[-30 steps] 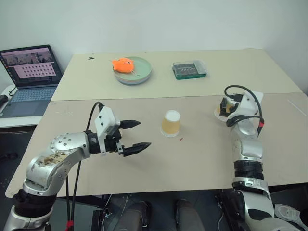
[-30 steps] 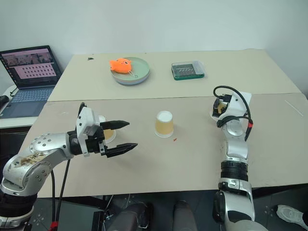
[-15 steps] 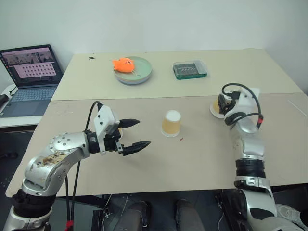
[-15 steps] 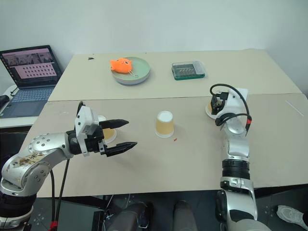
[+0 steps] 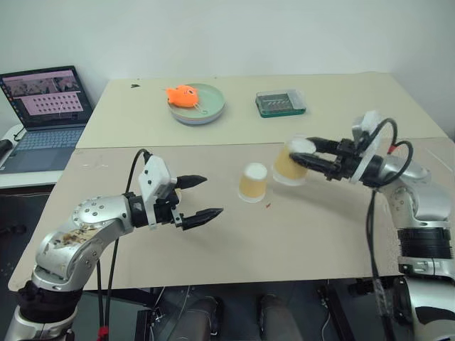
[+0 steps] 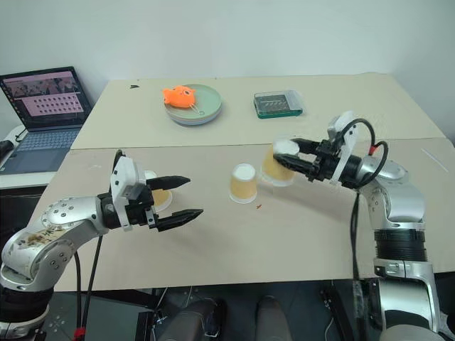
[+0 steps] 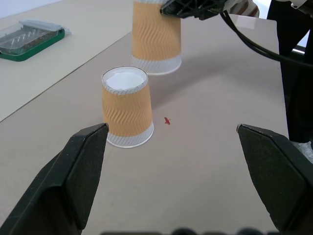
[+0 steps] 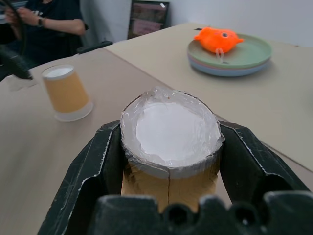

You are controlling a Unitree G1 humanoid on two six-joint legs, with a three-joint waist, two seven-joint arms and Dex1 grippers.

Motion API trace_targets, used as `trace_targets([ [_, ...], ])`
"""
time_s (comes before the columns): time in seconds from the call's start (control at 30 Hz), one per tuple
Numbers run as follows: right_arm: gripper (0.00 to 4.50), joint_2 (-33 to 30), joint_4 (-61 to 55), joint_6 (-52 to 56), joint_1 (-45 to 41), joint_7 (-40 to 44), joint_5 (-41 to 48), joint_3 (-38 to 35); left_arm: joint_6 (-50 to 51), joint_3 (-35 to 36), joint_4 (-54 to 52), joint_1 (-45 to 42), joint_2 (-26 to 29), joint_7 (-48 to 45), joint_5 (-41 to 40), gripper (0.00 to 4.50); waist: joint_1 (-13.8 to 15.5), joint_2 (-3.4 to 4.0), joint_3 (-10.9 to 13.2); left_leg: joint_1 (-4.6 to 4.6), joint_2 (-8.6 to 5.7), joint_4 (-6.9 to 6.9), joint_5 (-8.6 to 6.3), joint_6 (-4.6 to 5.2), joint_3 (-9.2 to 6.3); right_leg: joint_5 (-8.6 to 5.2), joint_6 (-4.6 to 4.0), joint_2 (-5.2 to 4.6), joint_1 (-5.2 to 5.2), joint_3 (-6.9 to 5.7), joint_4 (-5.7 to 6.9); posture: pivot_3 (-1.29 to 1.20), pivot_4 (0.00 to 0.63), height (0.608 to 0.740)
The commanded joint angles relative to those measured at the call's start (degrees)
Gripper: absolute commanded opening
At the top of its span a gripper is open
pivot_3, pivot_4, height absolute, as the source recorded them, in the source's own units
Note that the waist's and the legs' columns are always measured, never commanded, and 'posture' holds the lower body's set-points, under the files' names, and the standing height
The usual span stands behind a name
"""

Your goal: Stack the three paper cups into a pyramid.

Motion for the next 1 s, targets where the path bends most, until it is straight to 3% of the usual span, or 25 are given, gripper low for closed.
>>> trace_targets([
  [0.03,2.53,-0.9,3.4,-7.5,-1.3,4.3,-3.7,2.2,0.8,2.1,-2.3,-0.1,0.9,0.4,-1.2,4.50,0.0,0.00,0.0,0.00,0.00,0.00,0.00,0.00,0.00,0.00,0.00,0.00,0.00,-0.02,-0.01,0.00,0.150,0.730],
  [0.43,2.53,3.2,14.7,-20.8,-5.1,5.3,-12.2,6.9,2.8,4.2,-3.6,0.2,2.3,0.7,-2.8,4.50,0.0,-0.01,0.0,0.00,0.00,0.00,0.00,-0.01,0.01,0.02,-0.02,0.01,-0.05,-0.01,0.02,0.00,0.150,0.730],
  [0.97,2.53,6.8,15.0,-19.4,-5.4,4.7,-14.2,8.5,3.4,4.5,-3.4,-0.2,2.4,1.1,-3.1,4.50,-0.1,-0.01,0.0,0.01,0.00,0.00,0.00,-0.02,0.00,0.03,-0.04,0.05,-0.06,0.01,0.05,0.00,0.150,0.730],
  [1.0,3.46,6.9,15.2,-19.1,-5.5,4.4,-14.2,8.5,3.3,4.4,-3.4,-0.2,2.4,1.1,-3.0,4.50,-0.1,-0.01,0.0,0.01,0.00,0.00,0.00,-0.02,0.00,0.03,-0.04,0.05,-0.06,0.01,0.05,0.00,0.150,0.730],
])
